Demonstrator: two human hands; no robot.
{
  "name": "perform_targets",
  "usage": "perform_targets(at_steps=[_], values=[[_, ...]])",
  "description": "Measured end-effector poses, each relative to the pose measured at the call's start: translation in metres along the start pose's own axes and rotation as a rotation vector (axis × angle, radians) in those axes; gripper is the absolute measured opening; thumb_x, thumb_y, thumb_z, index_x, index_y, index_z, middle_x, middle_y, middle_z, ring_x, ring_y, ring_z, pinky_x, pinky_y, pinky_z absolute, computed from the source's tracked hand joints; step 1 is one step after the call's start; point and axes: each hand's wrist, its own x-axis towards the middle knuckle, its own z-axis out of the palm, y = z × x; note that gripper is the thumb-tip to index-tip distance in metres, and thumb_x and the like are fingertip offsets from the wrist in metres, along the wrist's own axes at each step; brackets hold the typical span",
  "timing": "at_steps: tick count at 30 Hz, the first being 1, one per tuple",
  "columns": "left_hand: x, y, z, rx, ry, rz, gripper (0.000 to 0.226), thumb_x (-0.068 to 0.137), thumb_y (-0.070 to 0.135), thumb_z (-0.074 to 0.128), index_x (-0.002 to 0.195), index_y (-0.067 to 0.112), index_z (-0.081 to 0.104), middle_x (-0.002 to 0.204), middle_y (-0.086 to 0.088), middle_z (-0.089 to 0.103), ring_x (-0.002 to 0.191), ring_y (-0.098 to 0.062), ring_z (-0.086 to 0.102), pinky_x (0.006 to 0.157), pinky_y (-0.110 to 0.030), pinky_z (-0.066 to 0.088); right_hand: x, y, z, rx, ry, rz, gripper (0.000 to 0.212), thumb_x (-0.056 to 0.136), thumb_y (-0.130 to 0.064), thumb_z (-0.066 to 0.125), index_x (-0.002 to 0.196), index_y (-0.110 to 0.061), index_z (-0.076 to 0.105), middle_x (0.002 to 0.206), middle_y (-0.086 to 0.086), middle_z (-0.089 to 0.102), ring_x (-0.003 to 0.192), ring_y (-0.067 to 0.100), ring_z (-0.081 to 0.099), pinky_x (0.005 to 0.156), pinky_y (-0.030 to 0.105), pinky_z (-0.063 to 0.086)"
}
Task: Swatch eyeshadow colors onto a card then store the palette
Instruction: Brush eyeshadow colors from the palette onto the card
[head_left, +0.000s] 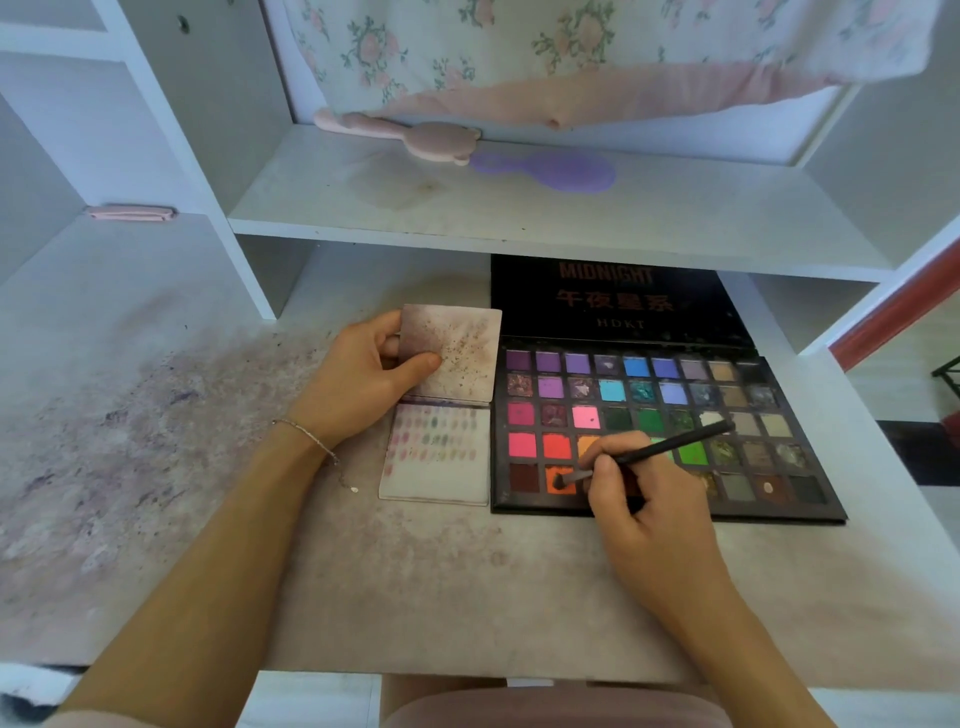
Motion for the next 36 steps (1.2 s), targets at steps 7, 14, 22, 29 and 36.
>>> perform_targets(at_steps=[7, 14, 22, 29, 36], values=[[0.000, 0.000, 0.000, -0.002, -0.004, -0.005, 0.030, 0.084, 0.000, 0.059, 0.094, 0.028, 0.057, 0.080, 0.015, 0.067, 0.075, 0.004, 0.066, 0.062, -0.007, 0.048, 0.001, -0.002, 0.000, -0.009, 0.012, -0.022, 0.016, 0.082, -0.025, 0.042, 0.072, -0.035, 0.049, 0.062, -0.015, 0.055, 0.067, 0.000, 0.058, 0.053, 0.007, 0.040], [0.000, 0.001, 0.000, 0.008, -0.002, 0.012, 0.030, 0.084, -0.001, 0.059, 0.096, 0.026, 0.058, 0.080, 0.014, 0.068, 0.073, 0.004, 0.066, 0.062, -0.007, 0.048, 0.000, -0.002, 0.000, 0.005, 0.013, -0.009, 0.016, 0.082, -0.024, 0.044, 0.073, -0.034, 0.050, 0.063, -0.016, 0.056, 0.069, -0.003, 0.059, 0.055, 0.005, 0.040], [0.001, 0.000, 0.000, 0.001, -0.004, 0.009, 0.030, 0.084, 0.000, 0.059, 0.095, 0.027, 0.057, 0.080, 0.014, 0.068, 0.073, 0.004, 0.066, 0.061, -0.008, 0.049, 0.003, -0.010, 0.004, 0.162, 0.065, 0.009, 0.013, 0.083, -0.021, 0.046, 0.074, -0.029, 0.051, 0.073, -0.019, 0.063, 0.063, -0.002, 0.061, 0.053, 0.007, 0.043], [0.002, -0.003, -0.001, 0.014, -0.022, -0.010, 0.028, 0.085, 0.003, 0.060, 0.093, 0.030, 0.057, 0.070, 0.023, 0.069, 0.074, 0.002, 0.067, 0.059, -0.008, 0.049, 0.010, -0.035, 0.038, 0.267, -0.066, -0.037, 0.004, 0.080, -0.033, 0.049, 0.080, -0.032, 0.054, 0.079, -0.013, 0.062, 0.066, 0.005, 0.061, 0.055, 0.015, 0.048], [0.001, -0.003, -0.002, 0.034, -0.020, -0.012, 0.028, 0.085, 0.007, 0.060, 0.092, 0.033, 0.056, 0.071, 0.027, 0.067, 0.075, 0.006, 0.066, 0.059, -0.007, 0.048, 0.016, -0.036, 0.063, 0.169, -0.136, -0.046, 0.008, 0.079, -0.023, 0.056, 0.076, -0.030, 0.057, 0.072, -0.010, 0.063, 0.070, 0.008, 0.059, 0.060, 0.022, 0.048]])
